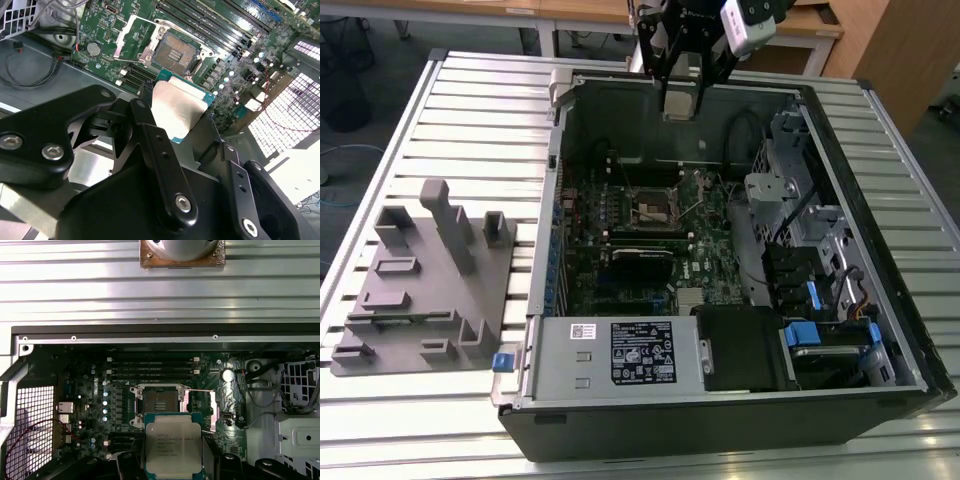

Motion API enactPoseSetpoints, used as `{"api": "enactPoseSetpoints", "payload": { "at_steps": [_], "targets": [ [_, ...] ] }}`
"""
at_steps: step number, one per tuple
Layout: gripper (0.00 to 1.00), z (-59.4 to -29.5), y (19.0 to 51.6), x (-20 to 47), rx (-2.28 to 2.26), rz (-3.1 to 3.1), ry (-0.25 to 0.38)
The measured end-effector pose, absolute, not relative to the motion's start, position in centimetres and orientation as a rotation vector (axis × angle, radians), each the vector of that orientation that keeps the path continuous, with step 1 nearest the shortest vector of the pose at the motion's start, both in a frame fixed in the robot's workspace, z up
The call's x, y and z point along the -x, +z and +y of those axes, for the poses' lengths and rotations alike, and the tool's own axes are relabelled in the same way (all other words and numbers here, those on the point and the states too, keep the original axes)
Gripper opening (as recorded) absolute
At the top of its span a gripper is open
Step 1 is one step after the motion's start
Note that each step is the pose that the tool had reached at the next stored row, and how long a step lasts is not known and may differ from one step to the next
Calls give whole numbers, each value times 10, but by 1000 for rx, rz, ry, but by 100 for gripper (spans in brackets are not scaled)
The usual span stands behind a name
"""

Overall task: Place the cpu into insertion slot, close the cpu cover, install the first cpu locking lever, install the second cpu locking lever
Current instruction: 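Place the cpu into insertion slot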

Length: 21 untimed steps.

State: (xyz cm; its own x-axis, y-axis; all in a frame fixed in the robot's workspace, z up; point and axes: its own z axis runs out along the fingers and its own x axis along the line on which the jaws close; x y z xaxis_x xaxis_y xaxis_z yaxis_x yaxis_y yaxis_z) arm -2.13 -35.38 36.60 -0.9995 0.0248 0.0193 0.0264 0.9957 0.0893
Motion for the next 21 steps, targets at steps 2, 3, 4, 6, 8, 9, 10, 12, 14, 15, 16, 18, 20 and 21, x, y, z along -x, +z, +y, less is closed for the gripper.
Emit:
{"api": "enactPoseSetpoints", "payload": {
  "at_steps": [2, 3, 4, 6, 8, 9, 10, 12, 14, 15, 16, 18, 20, 21],
  "targets": [
    [54, -354, 366, 21, 40, -3120, -140],
    [54, -354, 366, 21, 40, -3120, -140],
    [54, -354, 366, 21, 40, -3120, -140],
    [54, -354, 365, 21, 40, -3120, -140],
    [54, -354, 365, 21, 40, -3120, -140],
    [54, -354, 365, 21, 40, -3120, -140],
    [54, -354, 364, 21, 40, -3120, -140],
    [54, -354, 364, 21, 40, -3120, -140],
    [54, -354, 363, 21, 40, -3120, -140],
    [54, -354, 363, 21, 40, -3120, -141],
    [54, -354, 363, 21, 40, -3120, -140],
    [54, -354, 362, 21, 40, -3120, -140],
    [54, -354, 362, 21, 40, -3120, -140],
    [54, -354, 362, 21, 40, -3120, -140]
  ]
}}
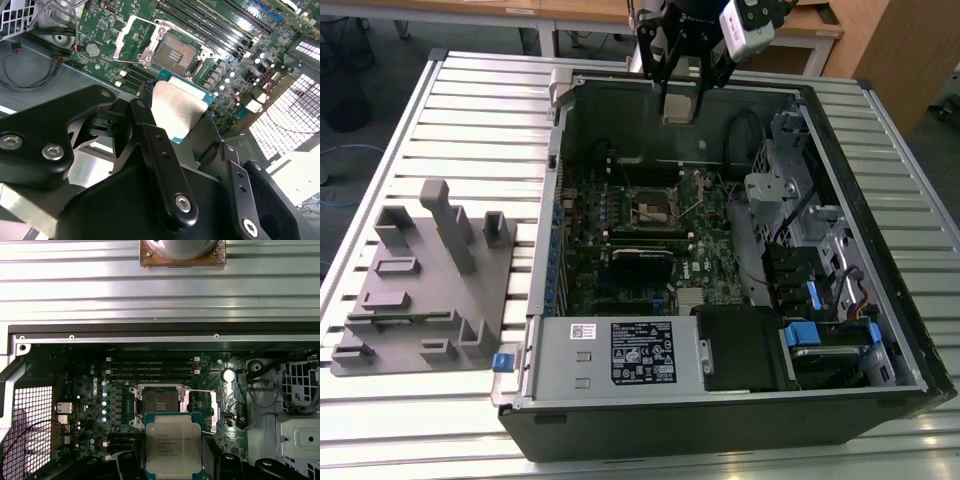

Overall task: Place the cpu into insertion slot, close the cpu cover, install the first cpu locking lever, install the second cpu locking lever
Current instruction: 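Place the cpu into insertion slot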

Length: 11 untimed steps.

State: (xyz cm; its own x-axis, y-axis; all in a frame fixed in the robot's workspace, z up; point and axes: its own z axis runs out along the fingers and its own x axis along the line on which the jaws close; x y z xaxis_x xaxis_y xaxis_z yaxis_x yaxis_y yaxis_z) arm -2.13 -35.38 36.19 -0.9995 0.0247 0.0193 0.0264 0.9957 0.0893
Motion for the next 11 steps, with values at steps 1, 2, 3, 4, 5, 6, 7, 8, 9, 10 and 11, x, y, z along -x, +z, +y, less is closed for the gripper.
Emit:
{"api": "enactPoseSetpoints", "payload": {
  "at_steps": [1, 2, 3, 4, 5, 6, 7, 8, 9, 10, 11],
  "targets": [
    [54, -354, 362, 21, 40, -3120, -140],
    [54, -354, 362, 21, 40, -3120, -140],
    [54, -354, 362, 21, 40, -3120, -140],
    [54, -354, 361, 21, 40, -3120, -140],
    [54, -354, 359, 21, 40, -3120, -140],
    [54, -354, 358, 21, 40, -3120, -140],
    [54, -354, 358, 21, 40, -3120, -140],
    [54, -354, 358, 21, 40, -3120, -140],
    [54, -354, 358, 21, 40, -3120, -140],
    [54, -354, 358, 21, 40, -3120, -140],
    [54, -354, 357, 21, 40, -3120, -141]
  ]
}}
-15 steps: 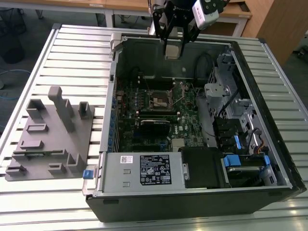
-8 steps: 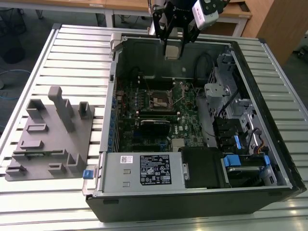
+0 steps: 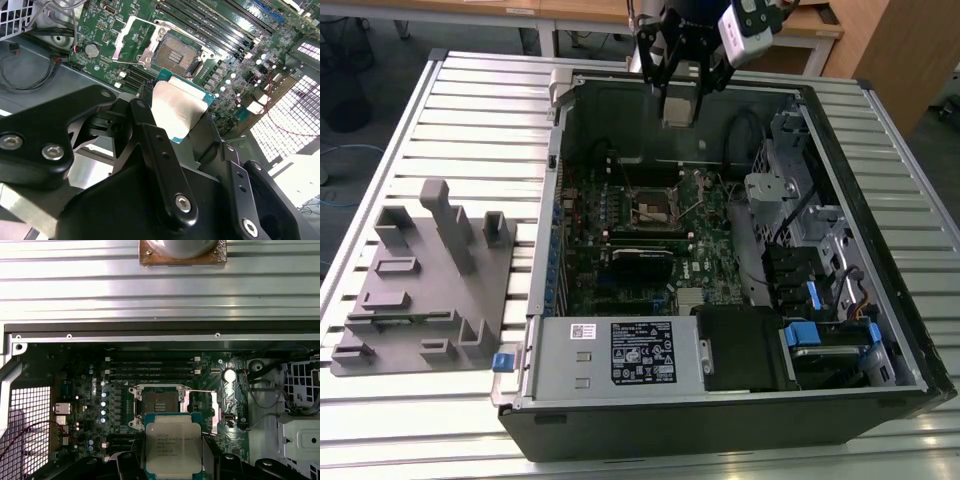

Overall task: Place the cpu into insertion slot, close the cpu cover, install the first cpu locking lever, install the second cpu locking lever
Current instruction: 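Place the cpu into insertion slot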

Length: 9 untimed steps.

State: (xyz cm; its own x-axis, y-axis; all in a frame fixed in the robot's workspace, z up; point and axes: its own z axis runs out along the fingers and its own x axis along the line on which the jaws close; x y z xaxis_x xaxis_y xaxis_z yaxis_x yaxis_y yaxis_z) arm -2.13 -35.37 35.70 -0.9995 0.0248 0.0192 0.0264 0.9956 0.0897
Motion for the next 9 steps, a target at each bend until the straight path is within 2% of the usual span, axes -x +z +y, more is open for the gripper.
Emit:
{"api": "enactPoseSetpoints", "payload": {
  "at_steps": [9],
  "targets": [
    [54, -354, 349, 21, 40, -3120, -140]
  ]
}}
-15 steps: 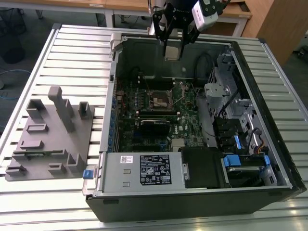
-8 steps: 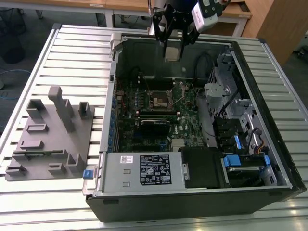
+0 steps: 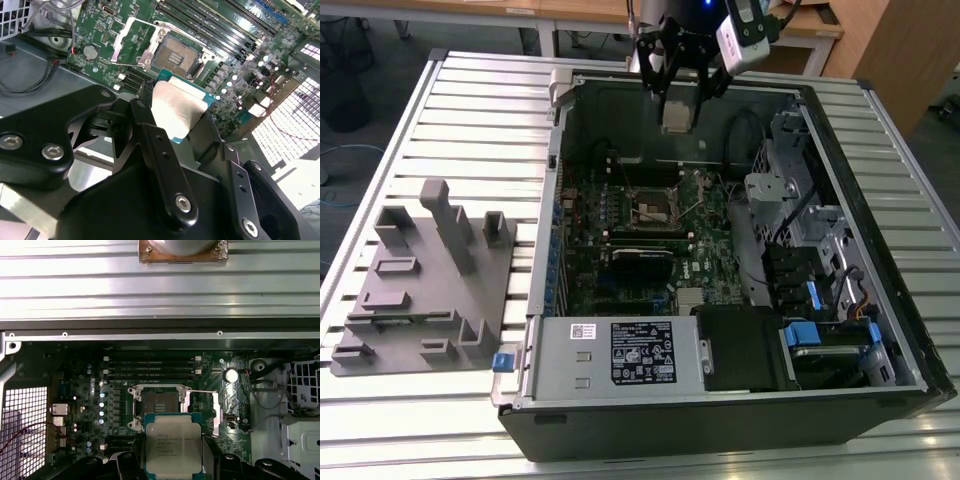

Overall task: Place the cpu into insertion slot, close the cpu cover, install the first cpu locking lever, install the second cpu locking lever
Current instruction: 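Place the cpu into insertion slot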

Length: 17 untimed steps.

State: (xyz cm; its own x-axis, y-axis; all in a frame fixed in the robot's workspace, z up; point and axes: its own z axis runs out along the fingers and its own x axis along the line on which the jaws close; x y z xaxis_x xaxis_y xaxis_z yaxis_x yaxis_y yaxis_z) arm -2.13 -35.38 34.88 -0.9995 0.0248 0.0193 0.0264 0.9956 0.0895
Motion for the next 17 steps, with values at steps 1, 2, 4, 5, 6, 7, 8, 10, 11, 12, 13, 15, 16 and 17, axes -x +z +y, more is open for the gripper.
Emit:
{"api": "enactPoseSetpoints", "payload": {
  "at_steps": [1, 2, 4, 5, 6, 7, 8, 10, 11, 12, 13, 15, 16, 17],
  "targets": [
    [54, -354, 348, 21, 40, -3120, -140],
    [54, -354, 348, 21, 40, -3120, -140],
    [54, -354, 348, 21, 40, -3120, -140],
    [54, -354, 348, 21, 40, -3120, -140],
    [54, -354, 347, 21, 40, -3120, -141],
    [54, -354, 347, 21, 40, -3120, -141],
    [54, -354, 345, 21, 40, -3120, -140],
    [54, -355, 342, 21, 40, -3120, -140],
    [54, -355, 340, 21, 40, -3120, -140],
    [54, -355, 338, 21, 40, -3120, -140],
    [54, -356, 336, 21, 40, -3120, -140],
    [54, -356, 333, 21, 40, -3120, -140],
    [54, -356, 331, 21, 40, -3120, -140],
    [54, -356, 329, 21, 40, -3120, -140]
  ]
}}
